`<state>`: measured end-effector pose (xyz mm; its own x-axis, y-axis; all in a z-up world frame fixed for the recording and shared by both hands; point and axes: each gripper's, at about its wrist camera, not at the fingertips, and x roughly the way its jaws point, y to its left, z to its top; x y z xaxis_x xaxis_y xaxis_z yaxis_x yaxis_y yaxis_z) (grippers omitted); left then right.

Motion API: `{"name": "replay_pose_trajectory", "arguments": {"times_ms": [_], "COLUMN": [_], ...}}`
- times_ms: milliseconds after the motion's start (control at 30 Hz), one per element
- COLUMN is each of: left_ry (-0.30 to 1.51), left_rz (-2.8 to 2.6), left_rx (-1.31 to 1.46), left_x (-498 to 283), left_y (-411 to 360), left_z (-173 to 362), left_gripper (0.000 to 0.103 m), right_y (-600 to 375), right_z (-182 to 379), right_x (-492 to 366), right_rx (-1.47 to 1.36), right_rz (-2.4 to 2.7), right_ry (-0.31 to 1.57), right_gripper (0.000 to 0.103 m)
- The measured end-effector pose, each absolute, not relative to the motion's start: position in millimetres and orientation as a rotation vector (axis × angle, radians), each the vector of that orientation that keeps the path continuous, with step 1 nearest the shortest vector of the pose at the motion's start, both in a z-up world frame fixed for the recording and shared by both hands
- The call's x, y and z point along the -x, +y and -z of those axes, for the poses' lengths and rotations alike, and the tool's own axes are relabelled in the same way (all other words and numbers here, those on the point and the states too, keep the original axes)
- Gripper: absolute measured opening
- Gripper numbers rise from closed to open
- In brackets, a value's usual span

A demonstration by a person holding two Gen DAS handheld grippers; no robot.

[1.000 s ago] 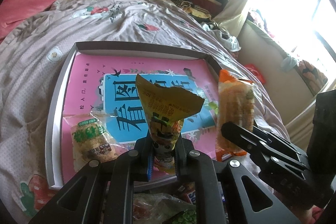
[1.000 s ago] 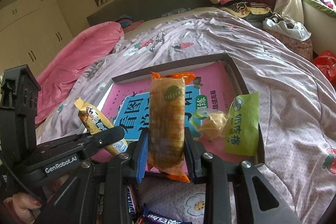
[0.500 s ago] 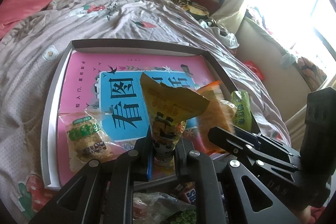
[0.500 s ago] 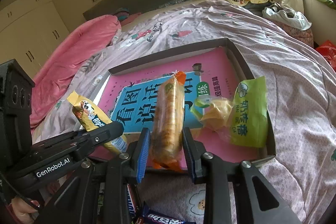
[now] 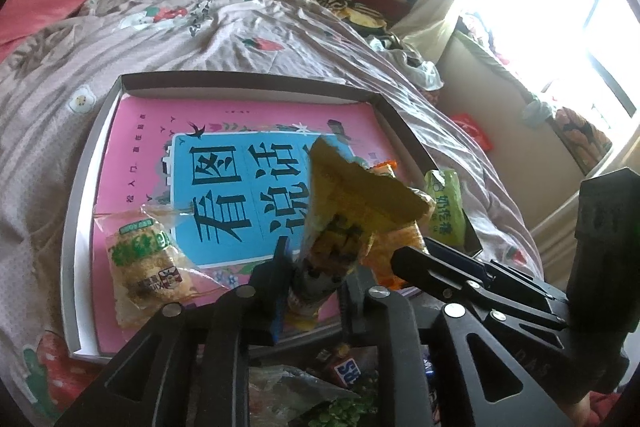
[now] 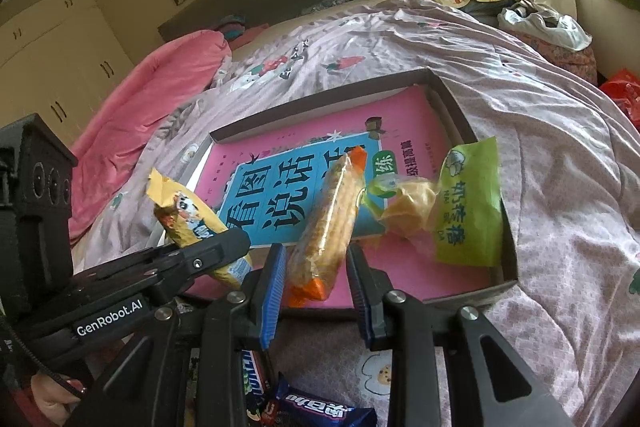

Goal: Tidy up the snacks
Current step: 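Open the right tool to drop the bread-stick bag while the left tool lowers and releases the yellow bag, then raise both open tools away from the tray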

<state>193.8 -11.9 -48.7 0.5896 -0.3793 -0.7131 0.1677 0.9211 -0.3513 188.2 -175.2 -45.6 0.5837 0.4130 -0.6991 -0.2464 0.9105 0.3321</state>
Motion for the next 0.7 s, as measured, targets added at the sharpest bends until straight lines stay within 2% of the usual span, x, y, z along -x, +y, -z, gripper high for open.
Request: {"name": "replay_pose_trajectory", "arguments": {"times_ms": [67,200,333,500,567,700], "left_ry": [0.892,0.891,0.887,0.880,0.876,0.868], "left_rz": [0.325,0.329,0.327,0.320,0.318,0.311], "left_rx": [0.261,0.258,0.258,0.264,0.267,0.269], "left_x": [-193.7,-192.4,-191.6,-190.5,-190.3,-189.8], "left_y": [-12.2,-13.6,-14.0,-11.6,-10.6,-8.8], "left_z": [49.5,48.6,47.3,43.8,42.0,38.5], "left_gripper": [0.034,0.034,0.041,0.043,0.049,0.054], "right_y": [-176.6,-179.3,-180.6,-181.3,-181.3,-181.3], "right_z": [45.2,44.5,44.1,42.1,41.1,39.8], "right_x": [-187.9,-187.3,-187.0,-185.9,-185.5,-186.7], "right_rx": [-0.210,-0.217,-0.219,-0.221,-0.218,-0.219], "right_rz": [-0.384,-0.377,-0.373,-0.373,-0.371,-0.369], "right_ry": [0.867,0.865,0.863,0.856,0.852,0.849], "right_gripper": [0.032,0.032,0.032,0.032,0.032,0.032]}}
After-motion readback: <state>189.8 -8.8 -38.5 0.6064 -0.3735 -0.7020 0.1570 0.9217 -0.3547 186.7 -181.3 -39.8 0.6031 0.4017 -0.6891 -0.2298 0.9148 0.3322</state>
